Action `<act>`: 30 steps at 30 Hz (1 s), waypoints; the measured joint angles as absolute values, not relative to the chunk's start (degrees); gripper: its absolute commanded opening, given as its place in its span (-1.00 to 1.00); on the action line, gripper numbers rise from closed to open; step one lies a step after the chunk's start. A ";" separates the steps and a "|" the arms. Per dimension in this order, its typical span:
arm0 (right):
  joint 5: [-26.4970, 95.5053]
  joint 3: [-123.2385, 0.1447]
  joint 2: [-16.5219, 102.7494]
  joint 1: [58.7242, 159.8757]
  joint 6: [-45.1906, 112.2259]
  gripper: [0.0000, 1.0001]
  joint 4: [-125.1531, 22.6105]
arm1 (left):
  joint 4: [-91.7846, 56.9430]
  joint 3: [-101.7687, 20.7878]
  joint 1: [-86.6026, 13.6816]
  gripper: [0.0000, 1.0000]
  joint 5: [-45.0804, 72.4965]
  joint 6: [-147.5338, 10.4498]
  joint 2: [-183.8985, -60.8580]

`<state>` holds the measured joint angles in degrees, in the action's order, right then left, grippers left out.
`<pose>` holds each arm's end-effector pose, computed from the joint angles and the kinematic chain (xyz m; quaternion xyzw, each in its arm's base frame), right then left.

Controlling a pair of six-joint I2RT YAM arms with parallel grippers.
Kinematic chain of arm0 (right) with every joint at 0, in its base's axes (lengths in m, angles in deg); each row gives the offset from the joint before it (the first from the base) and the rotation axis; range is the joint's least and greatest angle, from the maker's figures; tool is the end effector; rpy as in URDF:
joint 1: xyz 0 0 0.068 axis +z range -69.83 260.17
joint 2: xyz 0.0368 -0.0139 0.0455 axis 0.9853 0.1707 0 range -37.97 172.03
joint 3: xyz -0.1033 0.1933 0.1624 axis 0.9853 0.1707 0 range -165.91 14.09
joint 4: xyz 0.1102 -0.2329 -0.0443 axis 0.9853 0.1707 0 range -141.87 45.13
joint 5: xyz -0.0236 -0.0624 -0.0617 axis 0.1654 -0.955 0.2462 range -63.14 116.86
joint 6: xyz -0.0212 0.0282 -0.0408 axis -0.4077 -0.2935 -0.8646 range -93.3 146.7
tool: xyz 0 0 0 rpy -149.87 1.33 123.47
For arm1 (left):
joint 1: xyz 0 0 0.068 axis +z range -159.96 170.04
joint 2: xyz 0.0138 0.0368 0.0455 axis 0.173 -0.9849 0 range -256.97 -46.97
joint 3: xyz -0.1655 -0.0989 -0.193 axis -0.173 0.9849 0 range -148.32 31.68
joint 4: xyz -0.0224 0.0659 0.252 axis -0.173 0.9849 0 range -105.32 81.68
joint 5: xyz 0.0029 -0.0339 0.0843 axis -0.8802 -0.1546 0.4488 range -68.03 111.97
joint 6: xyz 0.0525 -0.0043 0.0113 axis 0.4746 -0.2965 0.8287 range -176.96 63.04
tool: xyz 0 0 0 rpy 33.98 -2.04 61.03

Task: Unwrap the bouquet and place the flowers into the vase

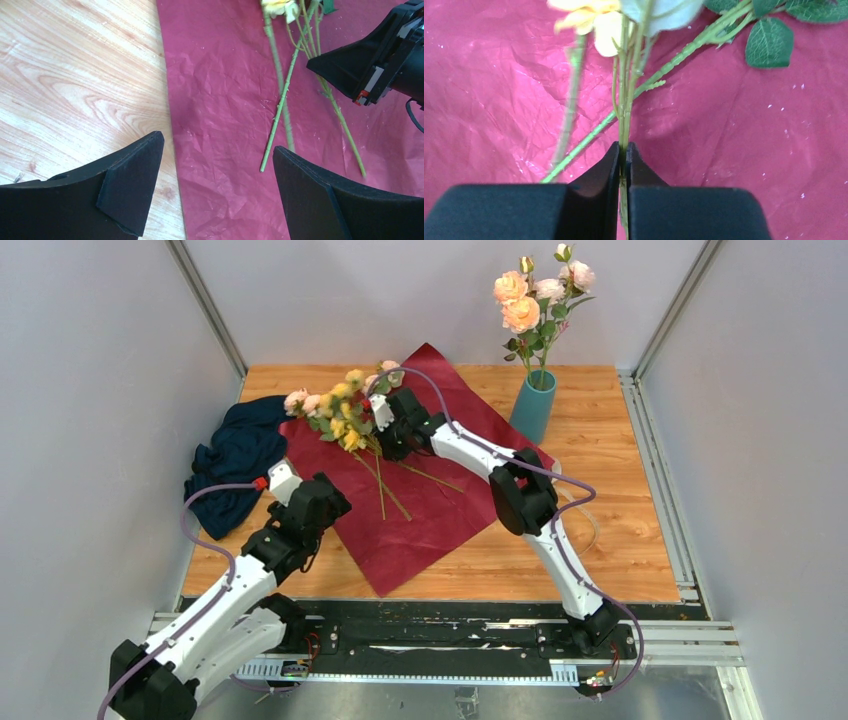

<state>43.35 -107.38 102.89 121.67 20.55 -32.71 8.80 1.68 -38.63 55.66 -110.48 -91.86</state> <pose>0.4129 0.3789 0.1880 -0.4171 0.7904 0.2535 0.3701 0.1547 -0.0622 0.2297 -0.3077 0.8168 -0.0737 0.4824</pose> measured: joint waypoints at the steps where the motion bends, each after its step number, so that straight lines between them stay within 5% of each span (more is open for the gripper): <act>1: 43.27 -107.38 102.89 121.67 20.73 -1.00 -32.84 | 8.87 1.68 -38.63 0.80 55.68 -110.48 -91.70; 5: 43.40 -103.12 101.27 121.65 20.97 -1.00 -37.39 | 9.11 1.70 -38.63 0.83 55.71 -110.37 -91.16; 12: 43.81 -74.47 82.24 121.65 21.38 -1.00 -53.76 | 8.96 1.70 -38.63 0.85 54.70 -108.05 -89.56; 25: 42.15 -52.02 49.19 120.93 25.16 -1.00 -82.98 | 8.89 3.19 -38.63 0.85 54.04 -106.39 -85.10; 30: 43.75 -44.13 40.29 112.79 32.83 -1.00 -95.88 | 8.82 4.00 -38.63 0.81 53.87 -106.37 -84.56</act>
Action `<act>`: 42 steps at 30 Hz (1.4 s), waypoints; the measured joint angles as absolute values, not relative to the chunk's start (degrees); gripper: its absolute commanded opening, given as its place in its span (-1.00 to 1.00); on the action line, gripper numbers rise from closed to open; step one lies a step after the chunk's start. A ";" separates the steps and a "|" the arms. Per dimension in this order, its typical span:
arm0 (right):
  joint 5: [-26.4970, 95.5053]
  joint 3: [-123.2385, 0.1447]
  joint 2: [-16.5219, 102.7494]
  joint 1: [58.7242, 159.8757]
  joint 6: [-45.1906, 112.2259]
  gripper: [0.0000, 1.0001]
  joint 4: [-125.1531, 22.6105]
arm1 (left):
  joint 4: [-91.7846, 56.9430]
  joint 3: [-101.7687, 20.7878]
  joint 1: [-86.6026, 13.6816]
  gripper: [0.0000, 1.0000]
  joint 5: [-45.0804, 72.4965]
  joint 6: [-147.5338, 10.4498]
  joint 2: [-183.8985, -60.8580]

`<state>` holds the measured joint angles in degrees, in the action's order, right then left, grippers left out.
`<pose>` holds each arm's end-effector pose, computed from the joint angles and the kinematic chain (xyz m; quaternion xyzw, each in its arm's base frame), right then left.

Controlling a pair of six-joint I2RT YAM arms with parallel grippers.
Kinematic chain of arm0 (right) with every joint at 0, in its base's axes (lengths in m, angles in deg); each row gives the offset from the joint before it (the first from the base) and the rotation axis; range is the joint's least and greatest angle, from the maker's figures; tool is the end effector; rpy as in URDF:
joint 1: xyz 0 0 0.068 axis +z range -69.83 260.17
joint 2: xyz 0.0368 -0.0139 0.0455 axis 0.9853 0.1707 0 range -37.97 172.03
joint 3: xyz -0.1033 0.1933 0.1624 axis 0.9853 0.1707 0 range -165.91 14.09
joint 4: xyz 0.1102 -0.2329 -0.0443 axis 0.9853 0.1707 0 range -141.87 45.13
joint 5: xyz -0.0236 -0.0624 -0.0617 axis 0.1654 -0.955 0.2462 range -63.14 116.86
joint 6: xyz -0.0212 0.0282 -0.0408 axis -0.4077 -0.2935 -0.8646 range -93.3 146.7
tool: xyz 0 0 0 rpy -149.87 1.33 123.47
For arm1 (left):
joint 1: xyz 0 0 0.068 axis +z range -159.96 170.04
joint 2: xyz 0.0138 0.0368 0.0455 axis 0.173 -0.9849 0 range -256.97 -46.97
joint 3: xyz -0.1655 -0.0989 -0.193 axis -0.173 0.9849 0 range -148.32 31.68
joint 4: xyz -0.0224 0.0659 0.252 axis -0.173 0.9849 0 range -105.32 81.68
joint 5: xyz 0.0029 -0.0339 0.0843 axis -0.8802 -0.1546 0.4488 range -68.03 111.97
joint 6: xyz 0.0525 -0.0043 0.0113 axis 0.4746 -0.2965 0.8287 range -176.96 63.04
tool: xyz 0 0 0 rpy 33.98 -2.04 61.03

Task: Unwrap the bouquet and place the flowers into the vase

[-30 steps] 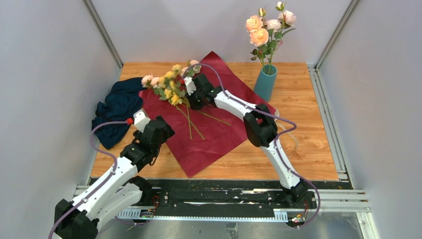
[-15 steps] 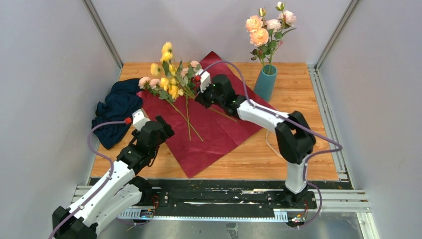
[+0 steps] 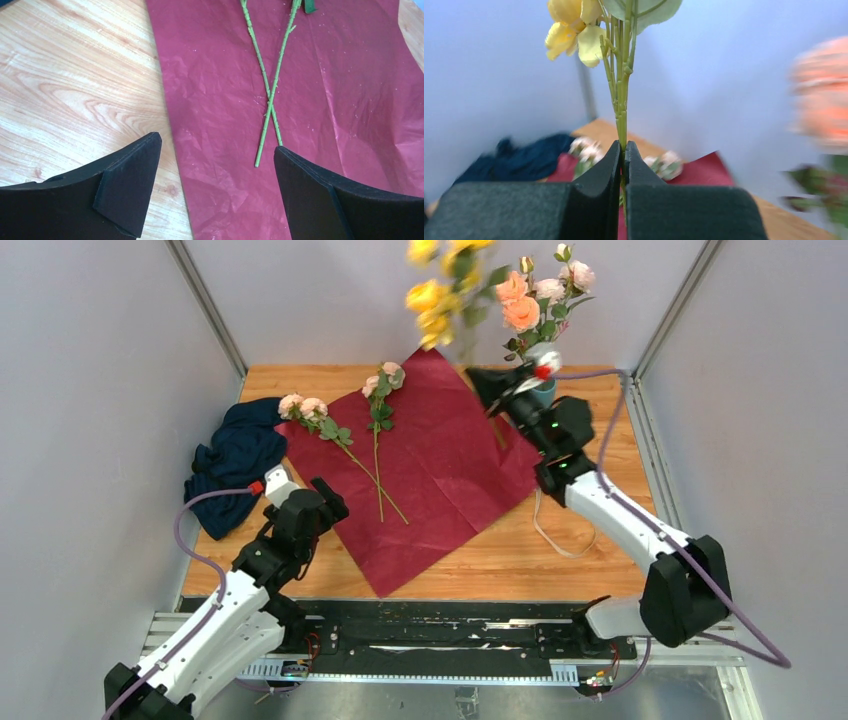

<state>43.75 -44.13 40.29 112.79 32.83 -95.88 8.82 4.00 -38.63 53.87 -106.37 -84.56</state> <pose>0.2603 0.1789 0.3883 -0.2433 0.4963 0.3506 0.7560 0.1395 -0.0549 0.2332 -0.2797 0.8121 -0.0956 0.5032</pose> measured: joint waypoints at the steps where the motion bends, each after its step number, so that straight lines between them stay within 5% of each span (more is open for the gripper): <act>1: 44.47 -43.45 39.22 108.38 35.59 -1.00 -98.89 | 8.76 4.15 -38.63 0.79 53.83 -106.35 -84.56; 6: 48.77 -45.22 40.79 92.45 46.17 -1.00 -106.63 | 7.91 4.41 -38.63 0.79 53.10 -105.54 -84.93; 17: 59.42 -63.49 59.37 77.43 64.48 -1.00 -116.81 | 6.35 5.57 -38.63 0.79 53.24 -105.12 -86.22; 27: 62.39 -76.15 71.24 75.92 70.52 -1.00 -117.84 | 6.22 5.57 -38.63 0.79 55.31 -103.66 -85.71; 42: 62.74 -78.14 71.92 75.66 71.06 -1.00 -117.78 | 4.74 7.19 -38.63 0.78 55.57 -103.66 -86.92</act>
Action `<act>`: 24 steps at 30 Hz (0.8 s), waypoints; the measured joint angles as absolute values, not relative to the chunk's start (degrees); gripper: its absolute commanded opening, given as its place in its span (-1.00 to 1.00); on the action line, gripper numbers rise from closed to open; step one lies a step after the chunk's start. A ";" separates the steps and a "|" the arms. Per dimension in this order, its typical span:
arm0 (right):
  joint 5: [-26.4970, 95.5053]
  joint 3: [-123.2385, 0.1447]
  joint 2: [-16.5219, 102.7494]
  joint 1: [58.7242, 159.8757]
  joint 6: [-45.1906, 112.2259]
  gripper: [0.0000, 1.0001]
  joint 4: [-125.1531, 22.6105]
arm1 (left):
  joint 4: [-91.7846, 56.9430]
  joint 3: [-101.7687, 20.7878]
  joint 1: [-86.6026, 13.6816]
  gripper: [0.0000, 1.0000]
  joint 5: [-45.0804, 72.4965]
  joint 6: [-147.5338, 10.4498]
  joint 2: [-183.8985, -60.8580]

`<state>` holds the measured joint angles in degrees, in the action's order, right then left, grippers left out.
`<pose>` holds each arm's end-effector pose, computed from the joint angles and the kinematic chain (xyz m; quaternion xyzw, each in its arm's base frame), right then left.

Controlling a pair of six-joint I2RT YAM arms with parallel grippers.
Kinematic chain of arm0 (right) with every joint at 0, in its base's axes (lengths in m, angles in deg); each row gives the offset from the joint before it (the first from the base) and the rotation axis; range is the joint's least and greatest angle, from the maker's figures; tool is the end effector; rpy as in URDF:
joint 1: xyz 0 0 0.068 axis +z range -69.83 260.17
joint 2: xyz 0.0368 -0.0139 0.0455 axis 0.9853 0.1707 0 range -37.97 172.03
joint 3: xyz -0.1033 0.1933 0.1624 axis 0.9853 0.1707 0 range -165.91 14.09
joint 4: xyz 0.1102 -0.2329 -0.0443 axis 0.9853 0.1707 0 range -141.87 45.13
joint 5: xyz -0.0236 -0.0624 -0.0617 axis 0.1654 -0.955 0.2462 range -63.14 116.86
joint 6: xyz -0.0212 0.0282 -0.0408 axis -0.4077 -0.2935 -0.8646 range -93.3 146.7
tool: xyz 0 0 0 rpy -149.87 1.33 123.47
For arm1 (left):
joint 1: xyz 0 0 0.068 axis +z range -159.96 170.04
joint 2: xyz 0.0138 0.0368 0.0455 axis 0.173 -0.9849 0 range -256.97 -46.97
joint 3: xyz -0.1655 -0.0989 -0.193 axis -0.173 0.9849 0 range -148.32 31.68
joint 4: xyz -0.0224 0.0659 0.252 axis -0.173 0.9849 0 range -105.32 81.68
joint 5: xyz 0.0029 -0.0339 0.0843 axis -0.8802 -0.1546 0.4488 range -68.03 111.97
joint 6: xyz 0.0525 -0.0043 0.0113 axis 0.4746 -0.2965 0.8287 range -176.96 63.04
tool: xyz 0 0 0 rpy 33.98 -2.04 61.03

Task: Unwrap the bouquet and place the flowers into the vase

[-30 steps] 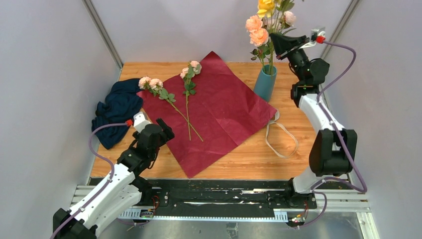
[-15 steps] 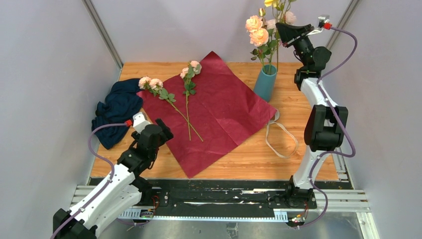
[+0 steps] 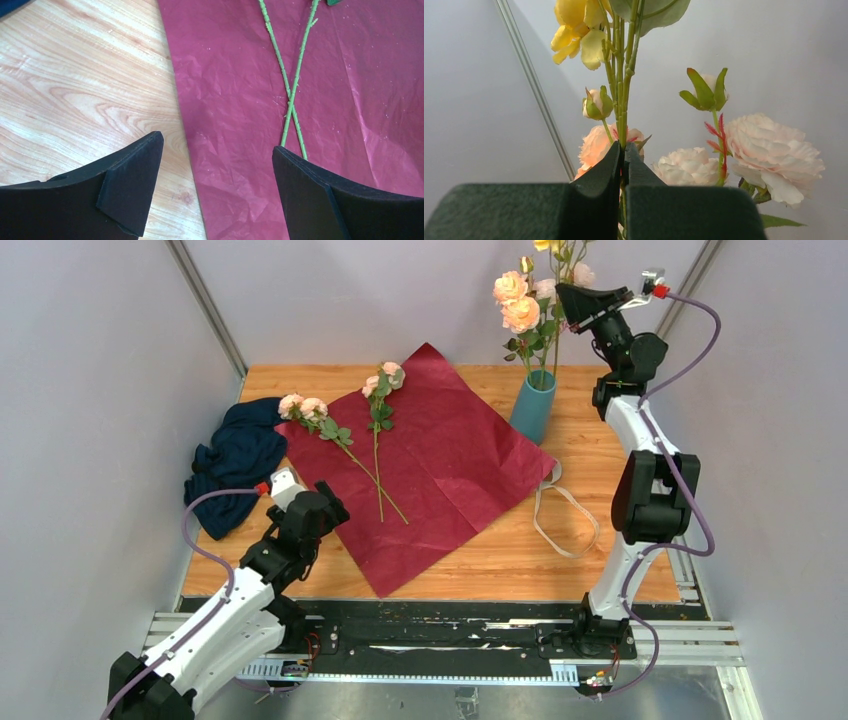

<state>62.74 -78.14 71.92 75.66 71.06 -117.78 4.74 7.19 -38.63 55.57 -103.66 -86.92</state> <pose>0.4302 -0.0129 0.4213 -0.1218 0.4276 0.4061 0.7984 0.1446 -0.0567 0.2154 -0.2640 0.8199 -0.0646 0.5039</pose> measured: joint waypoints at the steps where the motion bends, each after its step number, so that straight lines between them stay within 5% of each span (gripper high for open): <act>1: 62.70 -77.68 71.94 75.64 71.21 -1.00 -118.41 | 4.74 7.28 -38.63 0.78 55.57 -103.66 -86.92; 12: 62.37 -64.89 74.76 75.64 72.39 -0.95 -125.38 | 3.58 7.30 -38.63 0.78 55.60 -103.38 -88.60; 14: 62.37 -62.84 75.18 75.64 72.39 -0.43 -126.23 | 2.97 7.30 -38.63 0.78 55.57 -103.38 -89.17; 17: 62.24 -60.54 75.24 75.64 72.42 -0.05 -127.55 | 2.35 7.32 -38.63 0.78 55.33 -103.38 -90.00; 24: 61.98 -56.43 73.34 75.64 71.89 0.14 -128.66 | 1.11 7.32 -38.63 0.77 54.46 -103.42 -90.89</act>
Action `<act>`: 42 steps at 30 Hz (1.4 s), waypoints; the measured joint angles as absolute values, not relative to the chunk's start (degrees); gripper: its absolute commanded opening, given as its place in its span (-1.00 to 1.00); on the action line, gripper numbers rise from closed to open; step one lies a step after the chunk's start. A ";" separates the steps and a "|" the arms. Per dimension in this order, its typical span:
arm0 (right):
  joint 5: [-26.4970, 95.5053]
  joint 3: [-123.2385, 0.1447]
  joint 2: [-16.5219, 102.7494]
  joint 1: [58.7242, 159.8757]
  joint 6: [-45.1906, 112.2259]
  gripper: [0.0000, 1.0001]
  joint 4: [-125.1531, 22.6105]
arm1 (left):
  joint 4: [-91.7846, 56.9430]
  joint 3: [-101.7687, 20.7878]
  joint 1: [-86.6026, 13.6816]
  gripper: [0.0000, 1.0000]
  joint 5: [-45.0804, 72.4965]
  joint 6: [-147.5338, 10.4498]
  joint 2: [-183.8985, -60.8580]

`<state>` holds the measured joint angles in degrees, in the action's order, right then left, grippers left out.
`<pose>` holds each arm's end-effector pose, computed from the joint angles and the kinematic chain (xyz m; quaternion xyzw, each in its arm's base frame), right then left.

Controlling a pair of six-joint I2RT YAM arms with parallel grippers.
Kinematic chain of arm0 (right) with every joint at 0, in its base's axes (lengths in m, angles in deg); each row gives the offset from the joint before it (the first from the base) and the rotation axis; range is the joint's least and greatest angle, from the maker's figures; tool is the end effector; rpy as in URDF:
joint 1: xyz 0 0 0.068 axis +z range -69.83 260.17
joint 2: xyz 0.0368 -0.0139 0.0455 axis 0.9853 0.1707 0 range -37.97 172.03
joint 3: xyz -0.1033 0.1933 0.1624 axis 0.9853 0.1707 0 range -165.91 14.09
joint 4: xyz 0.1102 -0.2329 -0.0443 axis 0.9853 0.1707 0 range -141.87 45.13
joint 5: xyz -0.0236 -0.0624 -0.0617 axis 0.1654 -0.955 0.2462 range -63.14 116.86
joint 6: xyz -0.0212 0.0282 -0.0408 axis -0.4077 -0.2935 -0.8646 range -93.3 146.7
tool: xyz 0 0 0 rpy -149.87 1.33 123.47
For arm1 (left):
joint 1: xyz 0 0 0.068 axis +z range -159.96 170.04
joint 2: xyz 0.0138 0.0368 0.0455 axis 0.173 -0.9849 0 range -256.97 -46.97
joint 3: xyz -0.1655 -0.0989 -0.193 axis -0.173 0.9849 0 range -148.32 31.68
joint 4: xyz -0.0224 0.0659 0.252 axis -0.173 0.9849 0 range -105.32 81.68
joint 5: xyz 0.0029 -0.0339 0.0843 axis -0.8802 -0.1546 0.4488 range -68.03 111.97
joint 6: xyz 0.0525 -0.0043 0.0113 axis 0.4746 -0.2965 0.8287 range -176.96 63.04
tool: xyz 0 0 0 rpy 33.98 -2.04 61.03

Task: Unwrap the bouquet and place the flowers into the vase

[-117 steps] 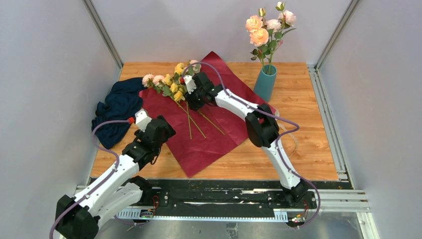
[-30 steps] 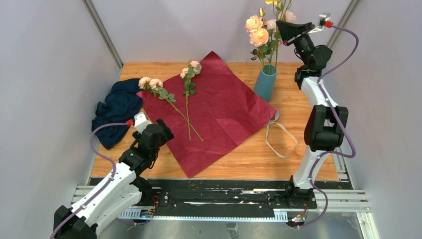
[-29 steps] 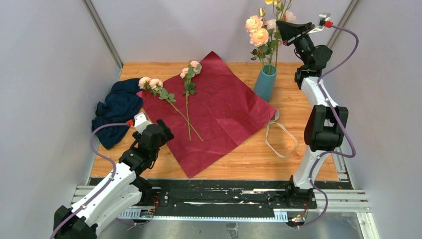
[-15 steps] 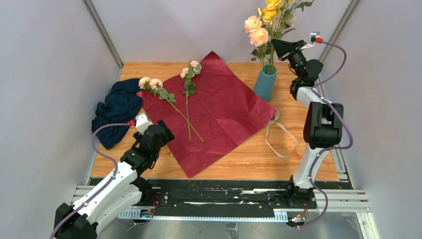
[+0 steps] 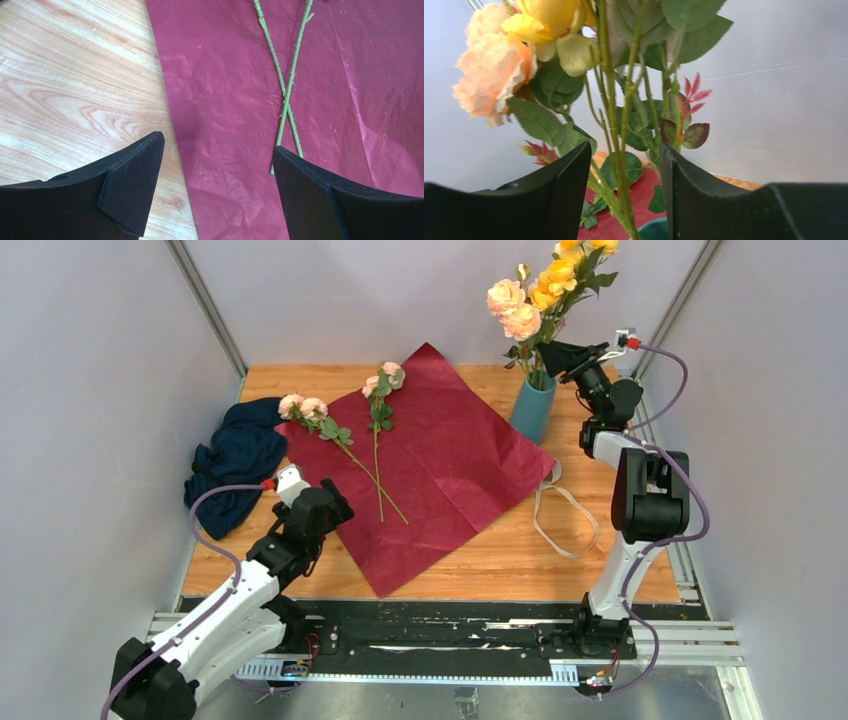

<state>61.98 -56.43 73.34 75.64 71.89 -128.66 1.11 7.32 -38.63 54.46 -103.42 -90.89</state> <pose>0.4243 -0.0130 0.3054 -0.0619 0.5057 0.4236 0.7490 0.1538 -0.0624 0.2101 -0.2578 0.8254 -0.0683 0.4975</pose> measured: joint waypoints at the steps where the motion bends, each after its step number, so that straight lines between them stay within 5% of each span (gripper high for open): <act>1: 61.78 -55.67 72.51 75.64 71.89 0.14 -128.75 | 0.93 7.32 -38.63 0.77 54.33 -103.42 -91.00; 18: 58.65 -39.56 62.74 76.45 72.44 0.23 -135.79 | -0.20 5.13 -38.63 0.83 51.60 -103.44 -94.70; 25: 53.56 -35.78 53.03 90.83 58.87 0.26 -119.96 | 0.19 -7.43 -38.63 0.92 51.49 -103.05 -107.77; 31: 47.44 -50.66 52.40 109.91 42.65 0.30 -94.06 | 0.74 -9.62 -38.63 0.94 51.66 -104.21 -110.11; 42: 39.81 -81.15 83.15 120.99 35.74 0.40 -65.43 | 8.32 -1.31 -38.60 0.91 58.83 -107.07 -91.77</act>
